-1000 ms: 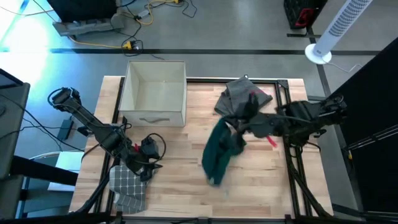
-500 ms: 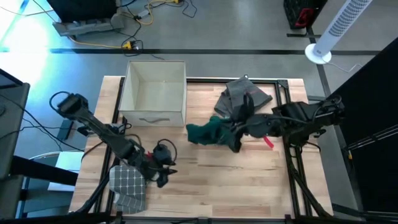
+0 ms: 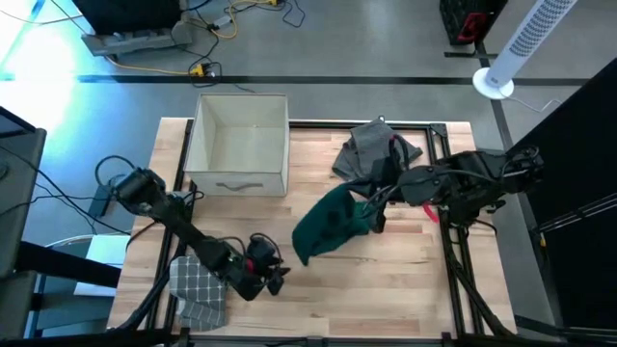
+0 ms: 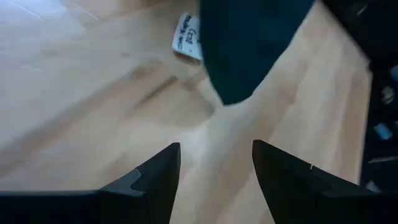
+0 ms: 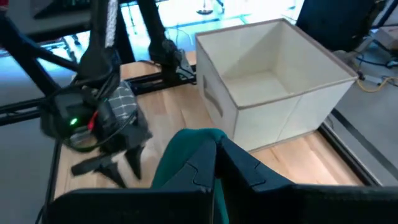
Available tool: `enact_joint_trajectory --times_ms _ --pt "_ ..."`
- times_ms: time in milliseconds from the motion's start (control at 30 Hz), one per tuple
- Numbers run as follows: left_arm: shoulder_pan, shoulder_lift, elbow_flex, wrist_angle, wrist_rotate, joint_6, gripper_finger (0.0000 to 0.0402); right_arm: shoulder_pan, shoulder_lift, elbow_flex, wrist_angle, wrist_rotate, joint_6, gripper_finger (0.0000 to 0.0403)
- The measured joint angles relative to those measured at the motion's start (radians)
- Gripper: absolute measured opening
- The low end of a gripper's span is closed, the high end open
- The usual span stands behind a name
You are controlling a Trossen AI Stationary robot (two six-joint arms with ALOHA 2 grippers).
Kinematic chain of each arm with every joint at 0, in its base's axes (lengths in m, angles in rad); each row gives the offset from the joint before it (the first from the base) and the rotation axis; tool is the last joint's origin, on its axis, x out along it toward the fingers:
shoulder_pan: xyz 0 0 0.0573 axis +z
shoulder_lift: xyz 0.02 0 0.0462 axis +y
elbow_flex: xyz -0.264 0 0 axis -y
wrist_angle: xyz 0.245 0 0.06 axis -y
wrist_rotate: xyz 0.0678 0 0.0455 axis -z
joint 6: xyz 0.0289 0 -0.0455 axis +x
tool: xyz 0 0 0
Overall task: Fold towel
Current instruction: Fold the green towel
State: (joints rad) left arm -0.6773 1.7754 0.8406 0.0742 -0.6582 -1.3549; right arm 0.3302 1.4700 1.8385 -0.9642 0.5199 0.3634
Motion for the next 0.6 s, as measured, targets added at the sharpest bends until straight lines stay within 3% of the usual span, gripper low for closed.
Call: enact_joint_trajectory --times_ms 167,333,500,600 --pt "0.004 0.092 0.016 0.197 -0.006 0.012 0.0210 -0.030 -0.005 0.000 -0.011 -0.002 -0.005 0.0000" --pt "0.026 0.141 0.099 0.213 -0.044 0.097 0.0211 -0.062 -0.006 0.000 -0.027 -0.005 -0.005 0.0000" --pt "0.055 0.188 0.191 0.072 -0.135 0.156 0.0211 -0.089 -0.006 0.000 -0.027 -0.011 -0.006 0.0000" --pt "0.063 0.206 0.238 -0.084 -0.145 0.110 0.0211 -0.097 -0.006 0.000 -0.026 -0.014 -0.014 0.0000"
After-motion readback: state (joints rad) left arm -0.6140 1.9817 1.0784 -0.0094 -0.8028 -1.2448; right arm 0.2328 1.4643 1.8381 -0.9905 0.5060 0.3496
